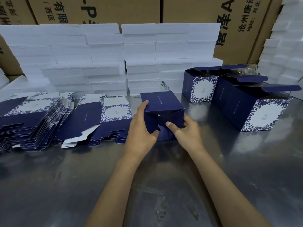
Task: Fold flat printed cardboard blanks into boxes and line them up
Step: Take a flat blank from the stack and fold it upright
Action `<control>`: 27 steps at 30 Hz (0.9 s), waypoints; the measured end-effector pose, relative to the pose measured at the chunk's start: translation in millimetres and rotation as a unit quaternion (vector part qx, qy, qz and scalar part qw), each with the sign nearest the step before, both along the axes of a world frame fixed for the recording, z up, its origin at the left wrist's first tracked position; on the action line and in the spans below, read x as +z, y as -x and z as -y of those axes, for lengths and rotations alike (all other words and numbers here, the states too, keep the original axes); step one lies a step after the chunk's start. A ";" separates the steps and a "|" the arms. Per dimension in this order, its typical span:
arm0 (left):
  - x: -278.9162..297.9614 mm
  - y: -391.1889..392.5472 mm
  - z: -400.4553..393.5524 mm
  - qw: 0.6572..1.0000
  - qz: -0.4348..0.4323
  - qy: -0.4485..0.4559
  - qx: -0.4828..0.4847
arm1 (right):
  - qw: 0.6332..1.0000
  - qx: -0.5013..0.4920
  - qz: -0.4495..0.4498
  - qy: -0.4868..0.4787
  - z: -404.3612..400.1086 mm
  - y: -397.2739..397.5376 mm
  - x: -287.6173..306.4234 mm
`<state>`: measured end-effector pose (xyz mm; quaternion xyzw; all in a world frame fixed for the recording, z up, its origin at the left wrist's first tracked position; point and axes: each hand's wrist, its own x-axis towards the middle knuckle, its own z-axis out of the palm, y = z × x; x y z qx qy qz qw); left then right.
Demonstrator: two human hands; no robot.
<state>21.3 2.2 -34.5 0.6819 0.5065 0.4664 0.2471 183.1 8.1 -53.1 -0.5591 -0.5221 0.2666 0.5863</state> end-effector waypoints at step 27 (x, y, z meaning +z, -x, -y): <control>13.7 -6.2 -2.4 0.945 0.286 0.156 0.012 | 0.976 0.090 -0.174 0.098 15.4 1.2 27.4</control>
